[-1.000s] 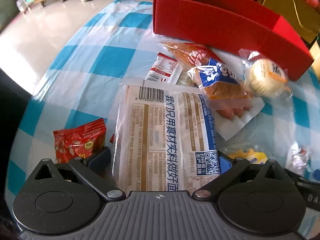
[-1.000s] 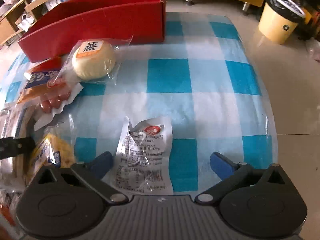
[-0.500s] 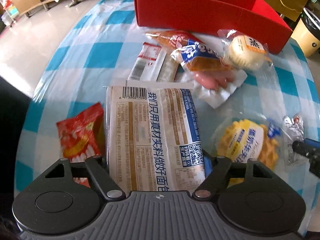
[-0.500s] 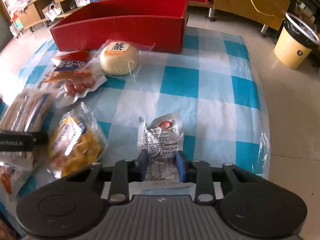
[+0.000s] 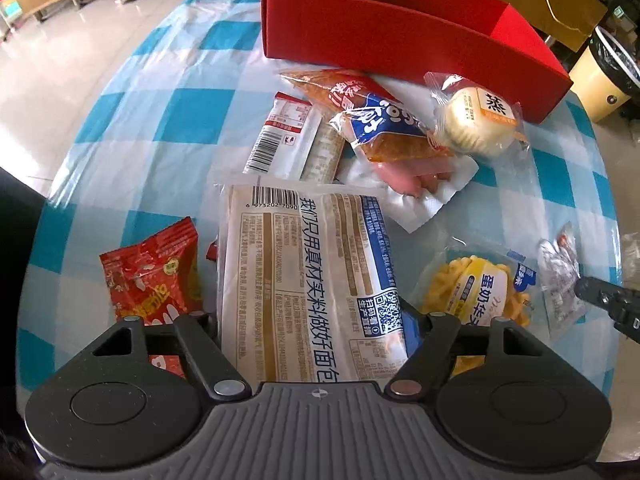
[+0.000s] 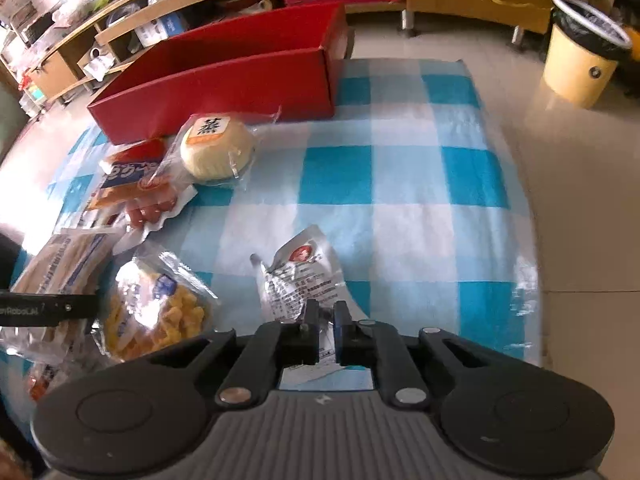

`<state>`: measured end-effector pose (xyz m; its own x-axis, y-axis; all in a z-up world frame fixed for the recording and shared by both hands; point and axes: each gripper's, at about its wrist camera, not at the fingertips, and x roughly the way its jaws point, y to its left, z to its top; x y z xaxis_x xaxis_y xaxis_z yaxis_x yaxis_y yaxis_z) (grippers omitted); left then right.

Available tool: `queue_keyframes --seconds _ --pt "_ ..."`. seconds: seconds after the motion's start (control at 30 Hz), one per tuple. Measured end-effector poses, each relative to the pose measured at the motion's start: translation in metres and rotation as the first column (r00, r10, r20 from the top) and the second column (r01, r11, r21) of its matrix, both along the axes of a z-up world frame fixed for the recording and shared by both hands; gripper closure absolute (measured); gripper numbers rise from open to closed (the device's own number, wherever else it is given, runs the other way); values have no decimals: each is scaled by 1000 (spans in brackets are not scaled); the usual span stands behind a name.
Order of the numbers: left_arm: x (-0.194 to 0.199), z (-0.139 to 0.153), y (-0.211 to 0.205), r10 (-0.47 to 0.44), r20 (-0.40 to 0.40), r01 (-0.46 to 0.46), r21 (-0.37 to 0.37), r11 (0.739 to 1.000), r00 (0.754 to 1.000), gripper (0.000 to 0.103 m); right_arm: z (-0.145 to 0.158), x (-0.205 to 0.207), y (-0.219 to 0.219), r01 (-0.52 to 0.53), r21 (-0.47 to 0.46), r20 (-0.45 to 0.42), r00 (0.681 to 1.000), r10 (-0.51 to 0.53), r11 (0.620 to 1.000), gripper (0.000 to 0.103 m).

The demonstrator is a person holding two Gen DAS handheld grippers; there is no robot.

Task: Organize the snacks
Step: 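Close left tool on the white bread bag while right tool grasps the white sachet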

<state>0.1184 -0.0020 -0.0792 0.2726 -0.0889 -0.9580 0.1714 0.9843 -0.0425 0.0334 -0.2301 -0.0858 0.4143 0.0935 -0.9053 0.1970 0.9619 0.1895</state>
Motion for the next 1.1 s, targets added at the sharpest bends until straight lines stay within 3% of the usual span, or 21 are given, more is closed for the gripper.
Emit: queue_keyframes --seconds 0.07,0.13,0.2,0.33,0.4,0.53,0.83,1.1 --pt "-2 1 -2 -8 7 8 9 1000 1000 24 2 4 4 -26 -51 27 999 28 998 83" --pt "-3 1 -4 -21 16 20 18 1000 1000 23 0 8 10 -89 -94 9 996 90 992 47" --pt "-3 1 -5 -37 23 37 26 999 999 23 -6 10 15 -147 -106 -11 989 147 983 42" --pt "-3 -2 -7 -53 19 52 29 998 998 23 -20 13 31 -306 -159 -33 952 305 939 20" --pt "-1 -3 -8 -54 16 54 28 998 998 23 -21 17 28 -303 -161 -24 953 303 939 22" --pt "0 -4 -10 -61 13 61 38 997 998 23 -17 24 19 -239 -151 -9 971 240 959 52" --pt "-3 8 -8 -65 30 65 9 998 997 23 -12 14 5 -147 -110 7 989 148 983 58" --pt "-7 25 -12 -65 67 67 -27 997 996 26 16 13 -1 -91 -23 104 990 93 996 58"
